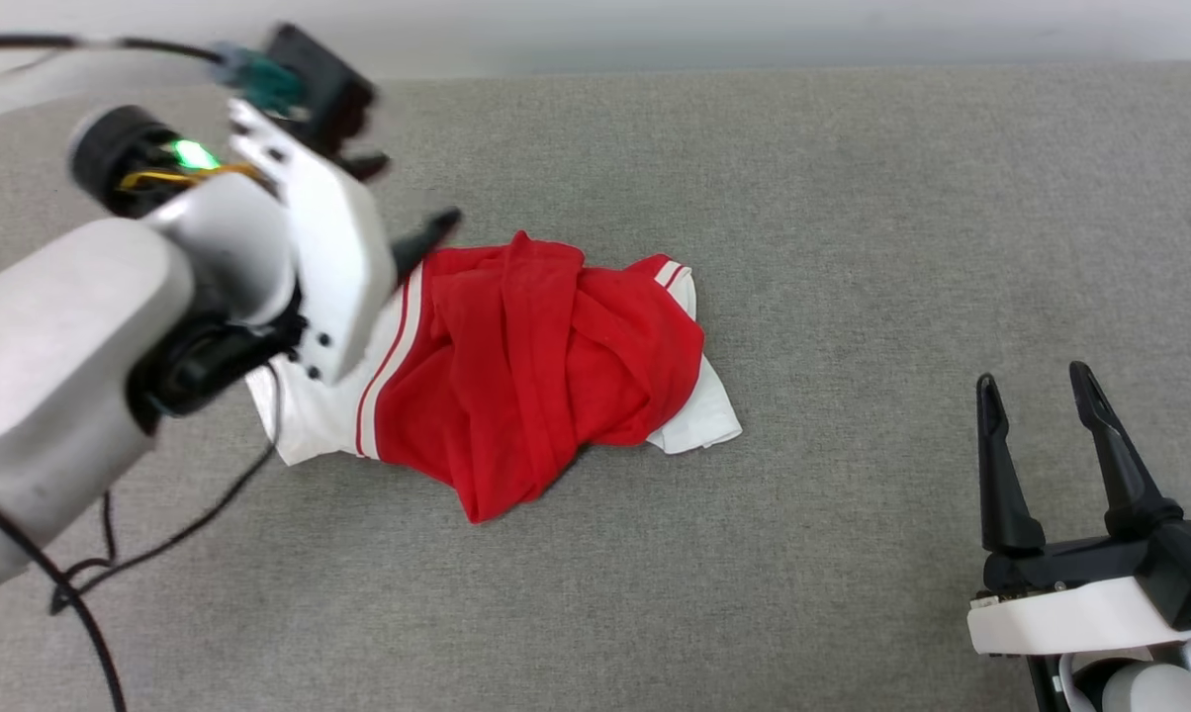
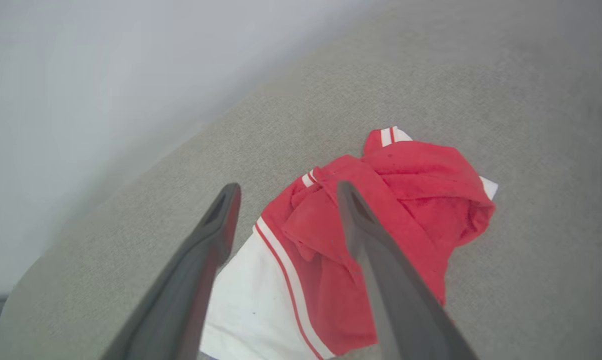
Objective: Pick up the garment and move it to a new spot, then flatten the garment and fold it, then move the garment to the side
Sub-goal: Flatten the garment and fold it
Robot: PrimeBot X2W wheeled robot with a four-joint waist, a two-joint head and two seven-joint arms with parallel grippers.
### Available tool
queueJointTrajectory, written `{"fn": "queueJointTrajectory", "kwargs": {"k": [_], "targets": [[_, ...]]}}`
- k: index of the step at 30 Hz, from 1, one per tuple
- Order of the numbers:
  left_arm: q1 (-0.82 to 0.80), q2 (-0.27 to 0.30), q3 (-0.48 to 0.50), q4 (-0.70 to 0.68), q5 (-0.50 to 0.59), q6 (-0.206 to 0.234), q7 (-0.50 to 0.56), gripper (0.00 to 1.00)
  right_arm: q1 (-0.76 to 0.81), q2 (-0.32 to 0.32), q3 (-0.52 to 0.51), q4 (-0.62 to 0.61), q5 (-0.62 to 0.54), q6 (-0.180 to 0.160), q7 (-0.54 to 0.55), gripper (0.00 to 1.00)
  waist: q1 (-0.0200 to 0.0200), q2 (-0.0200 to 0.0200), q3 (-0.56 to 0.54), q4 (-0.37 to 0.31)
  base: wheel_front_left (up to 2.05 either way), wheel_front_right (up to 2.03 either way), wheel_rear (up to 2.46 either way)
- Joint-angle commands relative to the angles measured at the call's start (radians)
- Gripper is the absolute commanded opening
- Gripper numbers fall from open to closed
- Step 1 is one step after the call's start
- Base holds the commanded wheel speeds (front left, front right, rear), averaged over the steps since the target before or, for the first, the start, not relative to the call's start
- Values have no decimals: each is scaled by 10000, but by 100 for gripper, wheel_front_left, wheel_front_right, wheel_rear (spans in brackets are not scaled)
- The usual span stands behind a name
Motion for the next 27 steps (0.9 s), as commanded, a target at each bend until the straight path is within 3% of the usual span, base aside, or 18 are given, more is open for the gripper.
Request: {"fn": "queueJointTrajectory", "kwargs": {"k": [1, 8, 13, 24, 25, 26, 27], "targets": [[-221, -212, -171, -141, -193, -157, 553, 100, -85, 11, 45, -9, 49, -3, -20, 100, 1, 0, 82, -80, 0, 0, 0], [-335, -1001, -707, 215, -796, -723, 2469, 100, -377, 13, 160, -42, 88, -3, -20, 100, 1, 0, 530, -428, 0, 0, 0], [251, -1529, -893, 1118, -1076, -982, 2908, 100, -571, 11, 184, -64, 172, -3, -20, 100, 1, 0, 924, -763, 0, 0, 0], [1631, -2486, -1238, 2985, -264, -1450, 3767, 100, -898, 11, 207, -18, 248, -3, -20, 100, 1, 0, 1456, -1106, 0, 0, 0], [1694, -2551, -1260, 3058, -169, -1469, 3724, 73, -886, 11, 203, -2, 252, -3, -20, 100, 1, 0, 1433, -1109, 0, 0, 0], [1691, -2600, -1262, 3091, -60, -1471, 3561, 10, -861, 11, 193, 20, 257, -3, -20, 100, 1, 0, 1388, -1102, 0, 0, 0], [1632, -2629, -1250, 3089, -18, -1487, 3387, 0, -821, 11, 177, 42, 259, -3, -20, 100, 1, 0, 1324, -1086, 0, 0, 0]]}}
